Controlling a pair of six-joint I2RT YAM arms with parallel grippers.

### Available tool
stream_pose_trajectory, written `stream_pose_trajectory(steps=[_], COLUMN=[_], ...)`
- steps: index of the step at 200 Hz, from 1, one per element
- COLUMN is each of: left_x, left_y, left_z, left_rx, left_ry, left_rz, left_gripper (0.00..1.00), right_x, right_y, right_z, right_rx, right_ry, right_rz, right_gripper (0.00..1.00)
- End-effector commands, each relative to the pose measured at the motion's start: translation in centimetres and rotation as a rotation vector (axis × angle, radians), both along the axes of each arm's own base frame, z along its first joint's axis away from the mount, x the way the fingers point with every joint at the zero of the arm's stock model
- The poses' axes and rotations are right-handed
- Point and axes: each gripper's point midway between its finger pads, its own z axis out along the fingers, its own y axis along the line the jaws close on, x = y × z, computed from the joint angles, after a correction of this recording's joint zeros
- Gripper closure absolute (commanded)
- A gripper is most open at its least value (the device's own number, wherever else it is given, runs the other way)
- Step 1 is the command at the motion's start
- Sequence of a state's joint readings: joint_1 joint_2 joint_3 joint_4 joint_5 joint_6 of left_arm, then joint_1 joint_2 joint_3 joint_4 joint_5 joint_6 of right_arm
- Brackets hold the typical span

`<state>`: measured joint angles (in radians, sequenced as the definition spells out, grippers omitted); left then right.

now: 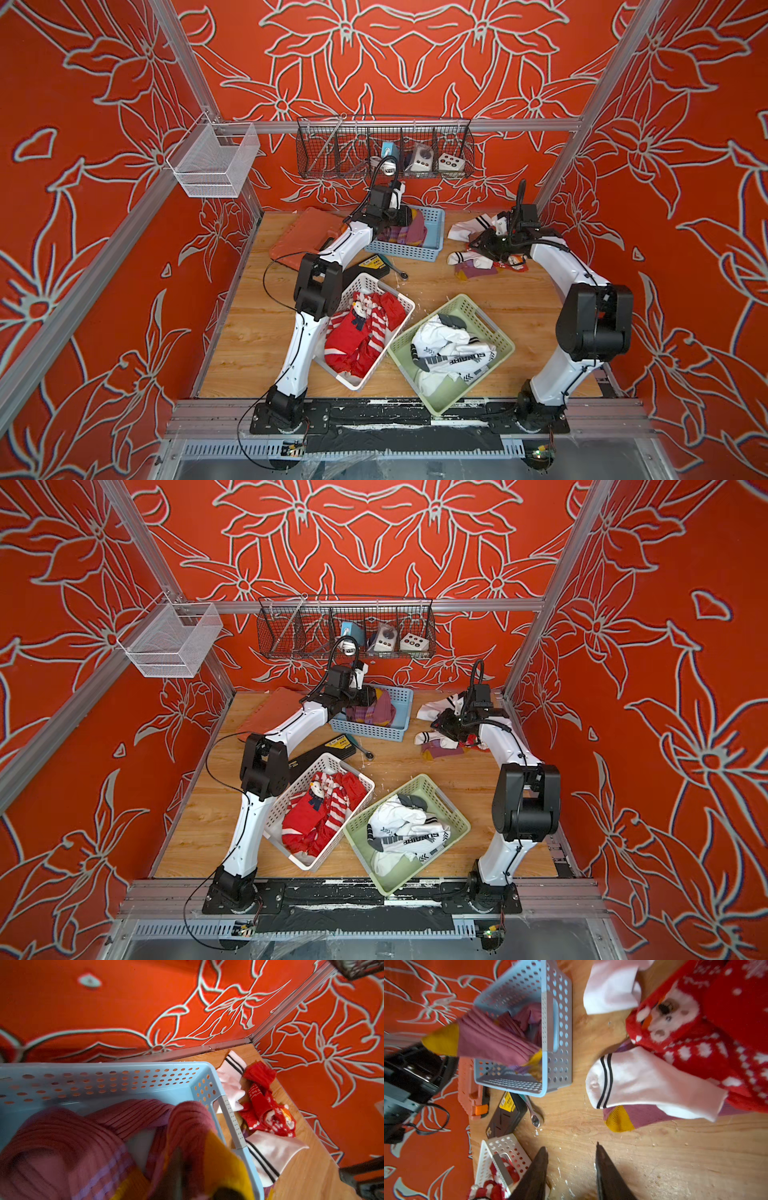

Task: Sort the socks into the basket by color
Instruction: Place the sock in the bin, then pick up the sock from the center of the board.

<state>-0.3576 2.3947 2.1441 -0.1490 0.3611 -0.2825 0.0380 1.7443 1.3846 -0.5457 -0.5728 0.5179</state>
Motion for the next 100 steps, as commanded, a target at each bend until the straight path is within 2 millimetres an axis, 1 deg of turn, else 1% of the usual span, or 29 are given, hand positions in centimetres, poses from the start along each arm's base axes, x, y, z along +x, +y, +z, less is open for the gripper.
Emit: stream_pose_trajectory(steps=[1, 20, 25, 36, 48, 66, 100], left_x=[-0.7, -1.8, -2.0, -2.6, -3.3, -4.3, -7.1], left_y=[0.9, 0.9, 0.9, 1.0, 1.0, 1.0, 0.8], left_z=[-1.1, -0.5, -0.3, 0.1, 0.7, 1.5, 3.4], left_rx=[-0.002, -0.015, -0.016, -0.019, -0.031, -0.043, -0.078], left_ry=[0.045, 0.050, 0.050, 0.050, 0.046, 0.062, 0.093], left_rz=[-0.007, -0.023, -0.024, -0.026, -0.039, -0.063, -0.118], left_gripper=[0.42, 0.32, 0.31, 0.28, 0.27, 0.26, 0.26], right_x=[-2.2, -2.5, -2.4, -2.3, -2.1, -2.0, -1.3], right_y=[0.6, 1.0, 1.0, 0.7, 0.2, -0.6, -1.6], right_z=[-1.3, -2.4, -2.6, -3.2, -4.2, -5.3, -8.0], right_rx=[-0.099, -0.167, -0.189, -0.226, -0.266, -0.325, -0.400], right_ry=[0.037, 0.065, 0.071, 0.089, 0.113, 0.139, 0.186], right_rz=[0.060, 0.098, 0.101, 0.101, 0.095, 0.093, 0.079], right_gripper=[0.58, 0.51, 0.48, 0.40, 0.34, 0.33, 0.27])
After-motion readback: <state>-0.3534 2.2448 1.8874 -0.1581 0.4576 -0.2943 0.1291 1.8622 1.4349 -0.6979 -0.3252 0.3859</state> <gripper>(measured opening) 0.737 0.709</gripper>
